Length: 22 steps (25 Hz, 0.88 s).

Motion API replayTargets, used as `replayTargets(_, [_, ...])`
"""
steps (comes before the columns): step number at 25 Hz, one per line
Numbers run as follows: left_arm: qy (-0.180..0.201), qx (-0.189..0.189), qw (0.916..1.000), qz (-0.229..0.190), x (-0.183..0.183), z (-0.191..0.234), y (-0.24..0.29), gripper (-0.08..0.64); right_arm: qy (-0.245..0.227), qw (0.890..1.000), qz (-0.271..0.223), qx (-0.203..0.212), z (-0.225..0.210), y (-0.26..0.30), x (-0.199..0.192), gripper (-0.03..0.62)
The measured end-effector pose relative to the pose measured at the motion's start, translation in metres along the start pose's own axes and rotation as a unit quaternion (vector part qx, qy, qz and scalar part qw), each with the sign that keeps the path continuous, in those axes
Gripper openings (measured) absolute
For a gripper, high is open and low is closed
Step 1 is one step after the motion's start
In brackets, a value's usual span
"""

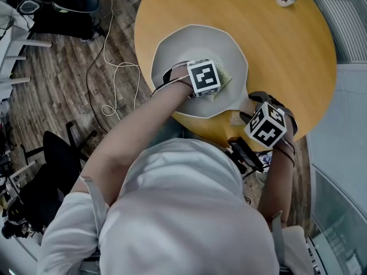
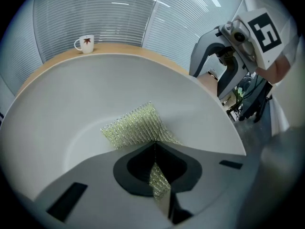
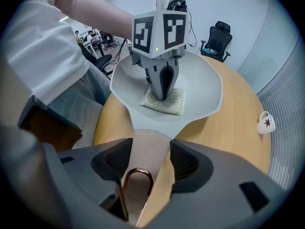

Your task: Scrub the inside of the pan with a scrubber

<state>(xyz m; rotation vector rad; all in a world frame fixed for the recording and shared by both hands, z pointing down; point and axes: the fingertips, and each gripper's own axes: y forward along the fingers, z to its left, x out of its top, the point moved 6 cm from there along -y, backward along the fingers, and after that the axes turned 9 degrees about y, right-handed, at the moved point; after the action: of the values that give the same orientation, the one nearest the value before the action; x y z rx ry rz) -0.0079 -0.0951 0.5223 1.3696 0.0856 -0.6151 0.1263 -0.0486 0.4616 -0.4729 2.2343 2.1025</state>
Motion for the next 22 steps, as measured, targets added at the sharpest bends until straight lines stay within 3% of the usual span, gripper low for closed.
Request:
replayTargets(12, [0.000, 0.064, 0.9975, -0.032, 0.001, 0.024, -0.001, 0.017, -0.003, 1.000, -0.004, 0.003, 0.003, 0.003, 0.000, 0.242])
replayTargets(22, [-0.017, 0.122, 0.9923, -0.011, -0.015, 0.050, -0.015, 0.017, -0.001, 1.000, -0.011, 0.010, 0.006, 0.004, 0.001, 0.242])
